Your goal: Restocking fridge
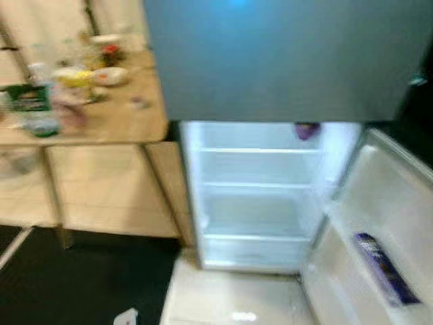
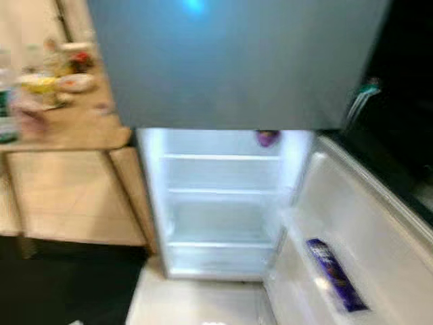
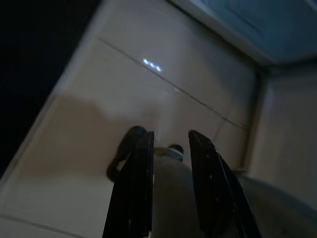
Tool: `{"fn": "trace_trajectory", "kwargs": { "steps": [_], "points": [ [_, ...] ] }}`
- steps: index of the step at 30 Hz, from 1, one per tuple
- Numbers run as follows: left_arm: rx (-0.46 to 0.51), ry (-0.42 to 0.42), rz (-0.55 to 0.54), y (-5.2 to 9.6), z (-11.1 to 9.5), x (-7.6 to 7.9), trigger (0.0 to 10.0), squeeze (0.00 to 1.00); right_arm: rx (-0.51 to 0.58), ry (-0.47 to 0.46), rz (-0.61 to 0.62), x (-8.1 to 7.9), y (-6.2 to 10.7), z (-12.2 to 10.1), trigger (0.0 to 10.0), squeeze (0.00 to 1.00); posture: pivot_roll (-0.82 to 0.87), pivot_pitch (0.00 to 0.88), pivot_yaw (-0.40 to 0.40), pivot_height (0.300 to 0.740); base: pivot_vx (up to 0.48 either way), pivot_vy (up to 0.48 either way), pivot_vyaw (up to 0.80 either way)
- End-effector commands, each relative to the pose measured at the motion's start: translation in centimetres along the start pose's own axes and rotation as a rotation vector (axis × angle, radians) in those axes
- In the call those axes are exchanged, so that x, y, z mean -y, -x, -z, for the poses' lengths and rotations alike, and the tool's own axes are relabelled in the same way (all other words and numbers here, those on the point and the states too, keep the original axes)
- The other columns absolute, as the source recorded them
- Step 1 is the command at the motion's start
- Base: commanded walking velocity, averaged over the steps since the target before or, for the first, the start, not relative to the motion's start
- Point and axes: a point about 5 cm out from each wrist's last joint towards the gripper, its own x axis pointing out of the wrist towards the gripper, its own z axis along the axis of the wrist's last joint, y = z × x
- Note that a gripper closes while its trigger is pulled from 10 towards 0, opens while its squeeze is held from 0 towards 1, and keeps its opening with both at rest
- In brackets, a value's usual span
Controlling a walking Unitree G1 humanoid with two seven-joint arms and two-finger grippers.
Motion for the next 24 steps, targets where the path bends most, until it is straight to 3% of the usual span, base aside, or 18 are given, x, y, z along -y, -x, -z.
{"fn": "trace_trajectory", "kwargs": {
  "steps": [1, 9, 19, 24],
  "points": [
    [-0.01, -0.024, -0.007, 0.0, -0.1, 0.0, 10.0, 0.0, -0.003, -0.013, -0.012, -0.4, 0.0, 0.3, 10.0, 0.0, -0.08, 0.041, 0.013, 0.74, 0.0, 0.0, 0.76],
    [-0.001, -0.016, -0.02, 0.0, -0.1, -0.2, 10.0, 0.0, 0.0, -0.023, -0.016, -0.5, 0.0, 0.4, 10.0, 0.0, -0.08, 0.041, 0.014, 0.74, 0.0, 0.0, 0.76],
    [0.012, -0.007, -0.043, 0.2, -0.6, -0.9, 10.0, 0.0, -0.006, -0.021, 0.01, -0.4, -0.1, 0.4, 10.0, 0.0, -0.08, 0.042, 0.01, 0.74, 0.0, 0.0, 0.0],
    [0.008, -0.01, -0.048, 0.3, -0.6, -1.0, 10.0, 0.0, -0.009, -0.025, 0.017, -0.4, 0.0, 0.5, 10.0, 0.0, -0.08, 0.042, 0.01, 0.74, 0.285, 0.0, 0.0]
  ]
}}
